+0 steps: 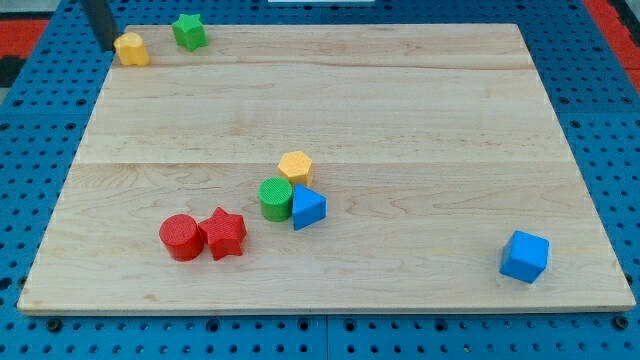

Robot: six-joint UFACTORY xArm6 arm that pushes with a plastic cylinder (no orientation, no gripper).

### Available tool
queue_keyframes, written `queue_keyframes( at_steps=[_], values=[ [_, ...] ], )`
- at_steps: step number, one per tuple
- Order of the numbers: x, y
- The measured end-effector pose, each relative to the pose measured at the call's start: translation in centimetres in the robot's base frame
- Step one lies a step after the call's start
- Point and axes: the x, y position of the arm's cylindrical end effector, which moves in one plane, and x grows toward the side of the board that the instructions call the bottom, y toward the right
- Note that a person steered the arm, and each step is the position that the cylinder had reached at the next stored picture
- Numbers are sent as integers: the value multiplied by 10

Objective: Place the yellow hexagon to the bottom left of the yellow heart

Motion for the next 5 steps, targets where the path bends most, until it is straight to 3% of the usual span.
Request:
queue_keyframes(
  at_steps=[1,2,3,4,5],
  values=[
    [12,-1],
    [53,-21],
    [156,35],
    [209,130],
    [204,226]
  ],
)
